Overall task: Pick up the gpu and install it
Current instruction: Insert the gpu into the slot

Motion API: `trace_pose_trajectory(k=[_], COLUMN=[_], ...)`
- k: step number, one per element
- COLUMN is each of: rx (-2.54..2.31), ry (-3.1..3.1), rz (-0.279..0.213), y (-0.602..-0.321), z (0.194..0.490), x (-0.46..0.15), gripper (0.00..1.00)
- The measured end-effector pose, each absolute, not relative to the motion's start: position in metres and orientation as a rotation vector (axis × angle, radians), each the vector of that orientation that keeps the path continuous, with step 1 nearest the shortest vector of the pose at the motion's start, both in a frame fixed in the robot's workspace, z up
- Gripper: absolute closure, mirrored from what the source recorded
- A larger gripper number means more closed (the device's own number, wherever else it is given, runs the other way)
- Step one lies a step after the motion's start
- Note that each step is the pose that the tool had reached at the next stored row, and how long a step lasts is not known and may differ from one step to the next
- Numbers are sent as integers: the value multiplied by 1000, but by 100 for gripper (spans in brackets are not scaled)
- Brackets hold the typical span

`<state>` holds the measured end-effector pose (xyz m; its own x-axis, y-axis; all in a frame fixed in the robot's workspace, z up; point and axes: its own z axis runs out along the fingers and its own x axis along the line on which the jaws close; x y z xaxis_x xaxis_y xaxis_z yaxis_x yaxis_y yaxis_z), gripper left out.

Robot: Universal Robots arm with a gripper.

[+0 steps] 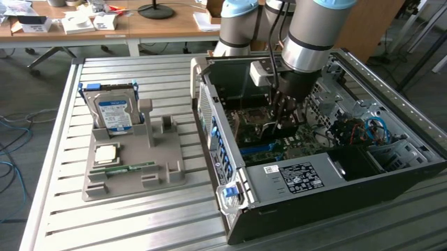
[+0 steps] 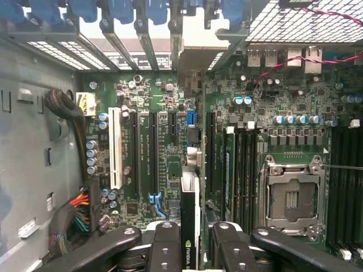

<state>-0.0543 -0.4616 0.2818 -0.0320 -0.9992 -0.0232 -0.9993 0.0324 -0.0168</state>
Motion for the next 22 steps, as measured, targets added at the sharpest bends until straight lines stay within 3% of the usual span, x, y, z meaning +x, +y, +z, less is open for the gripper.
trace_pose_trajectory(k=[22], rx=[-2166], ry=[2237], rz=[6], y=[-462], z=[278], x=[-59], gripper=[74])
